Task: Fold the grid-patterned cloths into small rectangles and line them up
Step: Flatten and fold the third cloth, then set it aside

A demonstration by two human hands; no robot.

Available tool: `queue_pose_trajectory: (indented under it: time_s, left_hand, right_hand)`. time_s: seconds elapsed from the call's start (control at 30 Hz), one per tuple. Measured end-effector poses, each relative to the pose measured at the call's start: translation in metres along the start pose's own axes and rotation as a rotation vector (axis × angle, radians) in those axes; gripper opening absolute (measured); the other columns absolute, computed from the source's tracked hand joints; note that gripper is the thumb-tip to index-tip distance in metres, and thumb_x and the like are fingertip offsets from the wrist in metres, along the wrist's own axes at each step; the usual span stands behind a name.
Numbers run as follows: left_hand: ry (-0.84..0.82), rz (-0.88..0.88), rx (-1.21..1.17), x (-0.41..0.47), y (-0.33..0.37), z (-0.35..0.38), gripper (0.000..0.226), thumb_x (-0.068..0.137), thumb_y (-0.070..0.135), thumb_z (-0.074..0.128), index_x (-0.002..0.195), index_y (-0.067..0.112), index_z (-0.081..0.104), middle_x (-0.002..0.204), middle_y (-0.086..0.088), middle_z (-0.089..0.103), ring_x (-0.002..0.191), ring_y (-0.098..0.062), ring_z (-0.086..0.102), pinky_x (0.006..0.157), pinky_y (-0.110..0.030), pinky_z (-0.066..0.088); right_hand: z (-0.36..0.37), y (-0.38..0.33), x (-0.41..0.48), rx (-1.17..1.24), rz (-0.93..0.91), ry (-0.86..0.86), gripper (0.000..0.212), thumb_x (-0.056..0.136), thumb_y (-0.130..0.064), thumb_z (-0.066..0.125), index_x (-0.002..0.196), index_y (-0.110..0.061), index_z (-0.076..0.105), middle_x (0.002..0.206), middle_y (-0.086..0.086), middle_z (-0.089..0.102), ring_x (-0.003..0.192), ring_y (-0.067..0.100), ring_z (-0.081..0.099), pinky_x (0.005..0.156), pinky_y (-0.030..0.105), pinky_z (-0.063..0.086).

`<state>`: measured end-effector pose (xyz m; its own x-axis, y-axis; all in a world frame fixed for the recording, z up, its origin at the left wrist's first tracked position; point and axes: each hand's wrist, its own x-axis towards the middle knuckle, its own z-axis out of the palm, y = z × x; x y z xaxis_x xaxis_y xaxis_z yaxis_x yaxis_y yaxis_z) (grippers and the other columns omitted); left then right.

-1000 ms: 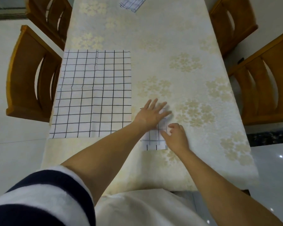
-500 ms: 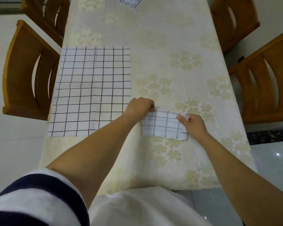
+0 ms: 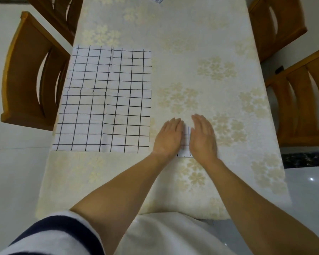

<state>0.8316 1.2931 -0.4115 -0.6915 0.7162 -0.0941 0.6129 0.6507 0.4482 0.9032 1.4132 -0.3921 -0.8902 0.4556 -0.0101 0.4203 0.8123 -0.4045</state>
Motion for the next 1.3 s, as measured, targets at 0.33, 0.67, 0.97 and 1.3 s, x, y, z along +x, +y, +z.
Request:
queue_pose_trajectory:
  time_s: [0.33, 0.67, 0.97, 1.3]
  left_hand:
    - [-0.096, 0.043, 0.16, -0.01, -0.016, 0.025, 0.059, 0.105, 0.035, 0.0, 0.161, 0.014, -0.001, 0.168, 0.0, -0.006, 0.155, -0.014, -0.008, 0.125, -0.032, -0.007]
    - [-0.118, -0.062, 0.226, -0.016, -0.019, 0.017, 0.066, 0.106, 0.052, 0.005, 0.16, 0.018, -0.009, 0.167, 0.003, -0.015, 0.154, -0.016, -0.016, 0.126, -0.041, -0.006]
    - [-0.168, -0.115, 0.338, -0.027, -0.027, 0.004, 0.077, 0.1, 0.063, -0.006, 0.155, 0.013, -0.025, 0.163, -0.002, -0.031, 0.15, -0.019, -0.027, 0.125, -0.044, -0.009]
    - [-0.09, -0.085, 0.292, -0.024, -0.013, -0.013, 0.071, 0.104, 0.052, 0.002, 0.156, 0.009, -0.021, 0.162, -0.007, -0.029, 0.151, -0.023, -0.025, 0.125, -0.043, -0.008]
  right_hand:
    - [0.037, 0.026, -0.014, -0.244, -0.177, -0.237, 0.056, 0.107, -0.035, 0.008, 0.159, -0.018, -0.002, 0.167, -0.003, -0.002, 0.153, 0.017, -0.008, 0.125, 0.043, 0.006]
    - [0.026, 0.041, -0.018, -0.371, -0.033, -0.269, 0.063, 0.103, -0.048, 0.002, 0.158, -0.018, -0.012, 0.166, -0.003, -0.016, 0.151, 0.021, -0.018, 0.124, 0.049, 0.0]
    - [0.008, 0.061, -0.022, -0.404, 0.039, -0.333, 0.062, 0.102, -0.049, -0.001, 0.153, -0.023, -0.025, 0.16, -0.008, -0.031, 0.149, 0.027, -0.025, 0.123, 0.052, -0.006]
    - [-0.004, -0.004, -0.006, 0.143, -0.073, -0.121, 0.062, 0.106, -0.032, 0.037, 0.159, -0.014, 0.011, 0.167, -0.001, 0.007, 0.153, 0.01, 0.002, 0.124, 0.029, 0.007]
